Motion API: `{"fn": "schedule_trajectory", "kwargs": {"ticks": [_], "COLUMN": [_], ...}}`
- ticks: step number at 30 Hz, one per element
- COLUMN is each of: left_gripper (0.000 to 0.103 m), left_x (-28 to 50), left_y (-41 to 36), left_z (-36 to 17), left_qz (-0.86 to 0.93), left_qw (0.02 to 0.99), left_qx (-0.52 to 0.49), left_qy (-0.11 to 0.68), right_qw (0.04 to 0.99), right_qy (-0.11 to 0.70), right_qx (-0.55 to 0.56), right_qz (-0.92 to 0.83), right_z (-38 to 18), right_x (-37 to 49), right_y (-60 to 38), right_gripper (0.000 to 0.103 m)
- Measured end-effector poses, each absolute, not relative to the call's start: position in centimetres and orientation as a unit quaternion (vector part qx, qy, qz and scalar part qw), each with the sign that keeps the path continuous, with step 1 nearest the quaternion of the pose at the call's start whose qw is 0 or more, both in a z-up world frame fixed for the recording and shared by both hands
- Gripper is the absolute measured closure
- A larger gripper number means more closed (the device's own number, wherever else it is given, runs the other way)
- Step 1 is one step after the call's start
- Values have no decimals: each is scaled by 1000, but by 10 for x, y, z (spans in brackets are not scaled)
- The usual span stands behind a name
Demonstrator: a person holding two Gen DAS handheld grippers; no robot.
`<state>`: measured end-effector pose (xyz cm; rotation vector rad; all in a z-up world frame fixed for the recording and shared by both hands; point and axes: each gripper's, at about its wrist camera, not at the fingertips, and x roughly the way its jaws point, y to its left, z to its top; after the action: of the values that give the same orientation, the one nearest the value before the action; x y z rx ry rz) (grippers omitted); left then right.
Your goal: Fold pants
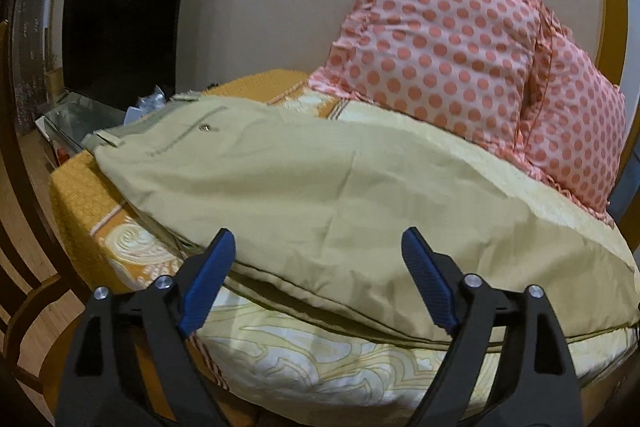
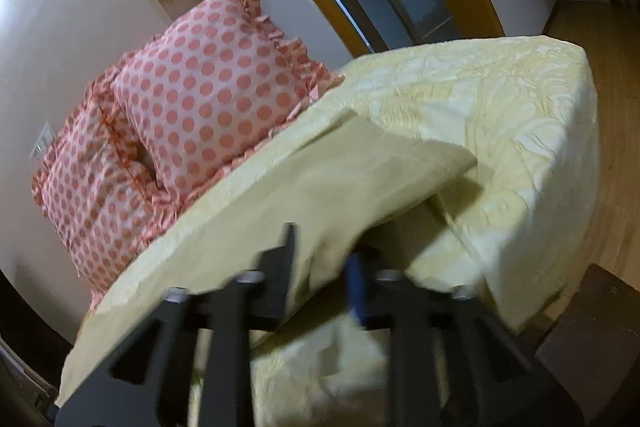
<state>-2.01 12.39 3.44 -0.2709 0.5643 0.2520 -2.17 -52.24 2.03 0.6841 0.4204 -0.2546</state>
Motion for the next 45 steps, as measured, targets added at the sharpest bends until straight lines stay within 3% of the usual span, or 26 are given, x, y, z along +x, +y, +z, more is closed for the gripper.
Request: {"fn": "schedule_trajectory", "kwargs": {"ticks": [1, 7, 13, 16, 18, 22, 24, 25, 26, 29, 33, 45], "left_gripper": [16, 11, 11, 11, 11, 11, 11, 11, 11, 11, 11, 11], "left_x": [-19, -19, -23, -28, -32, -40, -44, -45, -46, -47, -41, -5], "left_y": [125, 122, 131, 138, 143, 163, 176, 181, 188, 206, 223, 273], "left_z": [31, 25, 31, 37, 40, 41, 41, 40, 39, 37, 31, 23], "left_qz": [121, 113, 105, 115, 127, 156, 173, 180, 187, 198, 204, 182], "left_qw": [942, 946, 947, 947, 948, 945, 942, 940, 938, 933, 926, 898], "left_qx": [-136, -122, -158, -170, -169, -166, -172, -176, -183, -205, -217, -297], "left_qy": [281, 279, 260, 246, 238, 234, 230, 229, 227, 221, 232, 270], "right_qw": [913, 942, 957, 930, 895, 823, 832, 835, 847, 876, 854, 854], "right_qy": [208, 188, 175, 212, 282, 400, 365, 354, 331, 303, 409, 390], "right_qx": [329, 271, 187, 142, 74, -58, -71, -62, -45, -17, -59, -47], "right_qz": [-126, -65, 134, 263, 338, 399, 411, 416, 413, 375, 316, 341], "right_z": [19, 70, 133, 132, 110, 56, 62, 68, 78, 94, 60, 59], "right_x": [-17, 19, 64, 80, 86, 70, 52, 49, 47, 55, 85, 74], "right_y": [-525, -490, -365, -270, -197, -110, -109, -113, -121, -136, -119, -110], "right_gripper": [97, 100, 100, 100, 100, 85, 60, 42, 36, 36, 36, 23]}}
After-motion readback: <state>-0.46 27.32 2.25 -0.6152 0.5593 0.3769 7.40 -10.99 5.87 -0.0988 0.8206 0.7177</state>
